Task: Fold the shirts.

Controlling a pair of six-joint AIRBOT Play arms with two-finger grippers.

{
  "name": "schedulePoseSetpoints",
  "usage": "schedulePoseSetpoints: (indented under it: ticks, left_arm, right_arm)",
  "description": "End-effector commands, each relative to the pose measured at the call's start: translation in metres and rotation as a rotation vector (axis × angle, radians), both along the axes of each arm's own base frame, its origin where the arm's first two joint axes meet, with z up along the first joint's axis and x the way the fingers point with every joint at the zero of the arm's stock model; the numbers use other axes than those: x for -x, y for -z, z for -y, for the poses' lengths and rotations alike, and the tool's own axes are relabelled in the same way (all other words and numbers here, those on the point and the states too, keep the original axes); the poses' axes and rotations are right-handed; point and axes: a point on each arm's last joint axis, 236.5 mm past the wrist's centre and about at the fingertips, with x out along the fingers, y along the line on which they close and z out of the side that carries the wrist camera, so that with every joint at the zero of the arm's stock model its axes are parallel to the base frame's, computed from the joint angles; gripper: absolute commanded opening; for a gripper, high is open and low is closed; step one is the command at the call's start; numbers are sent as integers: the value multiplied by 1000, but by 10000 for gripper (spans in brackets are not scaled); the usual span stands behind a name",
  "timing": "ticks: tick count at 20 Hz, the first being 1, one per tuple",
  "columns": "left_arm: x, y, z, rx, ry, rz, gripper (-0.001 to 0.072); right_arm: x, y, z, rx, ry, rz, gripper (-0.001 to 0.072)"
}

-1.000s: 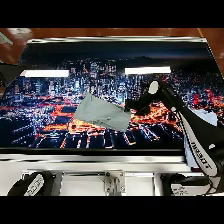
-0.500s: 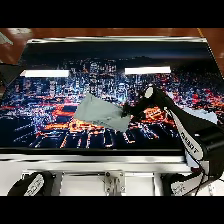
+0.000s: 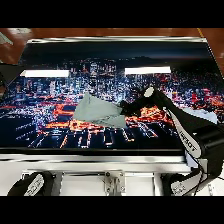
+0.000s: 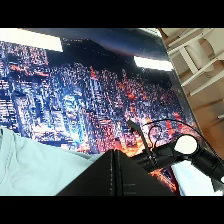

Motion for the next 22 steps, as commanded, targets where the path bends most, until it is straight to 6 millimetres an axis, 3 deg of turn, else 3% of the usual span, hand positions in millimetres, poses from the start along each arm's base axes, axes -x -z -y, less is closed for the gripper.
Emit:
schedulePoseSetpoints:
  ticks: [1,4,6,9,11,14,18,20,22]
  left_arm:
    - [0,0,0,0,-1,0,33]
    - [0,0,0,0,-1,-1,33]
    - [-2,2,-1,2,-1,-5,33]
    - [-3,3,-1,3,-1,-8,33]
    - [-3,3,-1,3,-1,-8,33]
    - [-2,3,-1,3,0,-8,33]
    - [-2,3,-1,3,0,-8,33]
    - [-2,2,-1,3,0,-7,33]
    - [-2,2,-1,3,0,-7,33]
  right_arm:
    - [-8,-22,-8,-52,-78,116,68]
    - [-29,-85,-2,-80,-96,292,68]
    - [-53,-155,19,-104,-33,445,68]
    - [-76,-253,79,-121,132,605,67]
    - [-73,-291,133,-87,227,637,68]
    - [-52,-316,221,26,352,630,67]
    - [-23,-324,330,162,579,603,67]
    - [-10,-319,371,202,677,574,67]
    - [6,-311,400,252,739,532,68]
